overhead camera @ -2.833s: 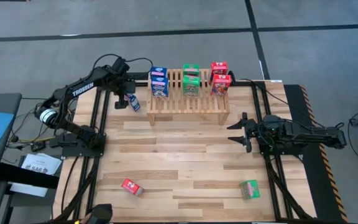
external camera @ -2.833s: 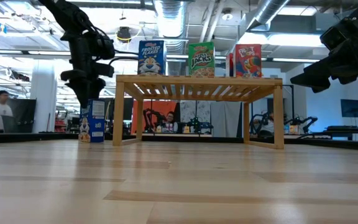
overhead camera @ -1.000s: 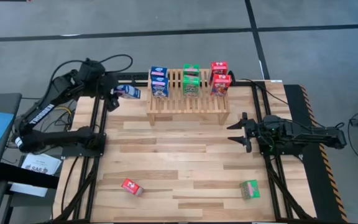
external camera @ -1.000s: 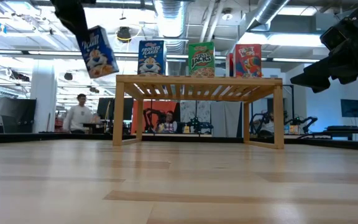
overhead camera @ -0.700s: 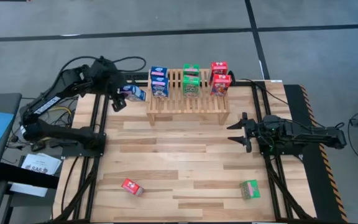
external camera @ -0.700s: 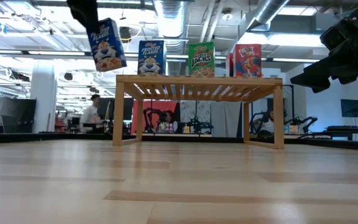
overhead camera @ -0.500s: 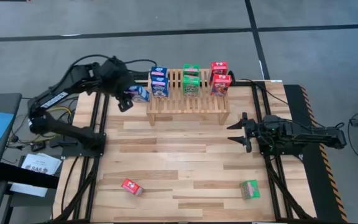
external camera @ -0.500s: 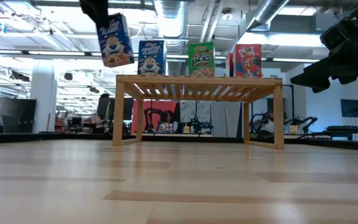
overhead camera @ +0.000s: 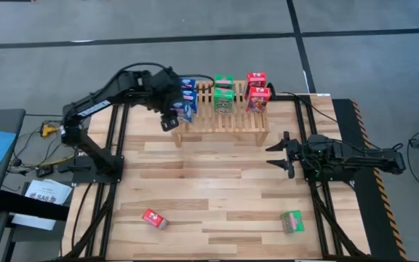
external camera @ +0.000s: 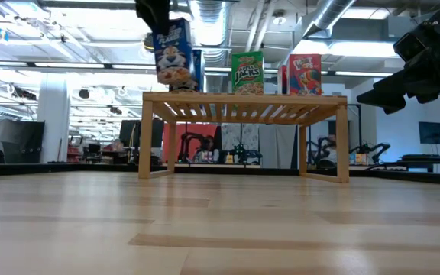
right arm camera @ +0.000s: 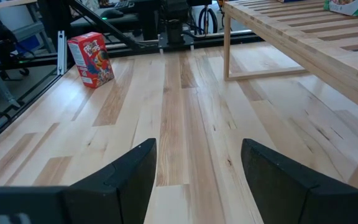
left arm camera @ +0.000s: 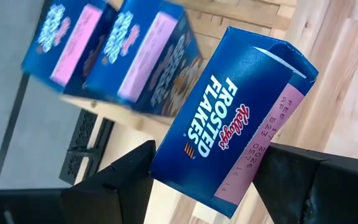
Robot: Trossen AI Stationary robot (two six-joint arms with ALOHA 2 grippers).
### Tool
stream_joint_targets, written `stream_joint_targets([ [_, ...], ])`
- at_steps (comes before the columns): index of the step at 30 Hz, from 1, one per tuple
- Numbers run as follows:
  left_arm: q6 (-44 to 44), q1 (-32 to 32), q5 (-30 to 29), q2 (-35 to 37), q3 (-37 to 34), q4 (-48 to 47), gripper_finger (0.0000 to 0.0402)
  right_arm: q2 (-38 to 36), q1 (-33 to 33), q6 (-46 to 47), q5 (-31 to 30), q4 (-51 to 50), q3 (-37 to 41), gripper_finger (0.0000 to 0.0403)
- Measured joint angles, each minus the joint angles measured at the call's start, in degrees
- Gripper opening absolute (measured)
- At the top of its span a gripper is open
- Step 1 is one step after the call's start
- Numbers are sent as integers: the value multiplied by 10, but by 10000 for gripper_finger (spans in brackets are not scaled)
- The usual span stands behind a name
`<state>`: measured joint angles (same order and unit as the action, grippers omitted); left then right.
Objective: Stack cereal on shelf
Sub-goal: Put the blue cereal box on the shelf aligned with the other blue cereal boxes
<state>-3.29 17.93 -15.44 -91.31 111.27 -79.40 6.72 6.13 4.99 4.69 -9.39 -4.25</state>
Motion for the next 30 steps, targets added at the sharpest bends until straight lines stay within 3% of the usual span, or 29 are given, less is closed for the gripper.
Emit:
stream_joint_targets([
  [8,24,-1,17,-52,41,-13,224,0,0,0,0,0,0,261],
  [30,33,-2,5,-71,39,-39,225,0,0,0,0,0,0,261],
])
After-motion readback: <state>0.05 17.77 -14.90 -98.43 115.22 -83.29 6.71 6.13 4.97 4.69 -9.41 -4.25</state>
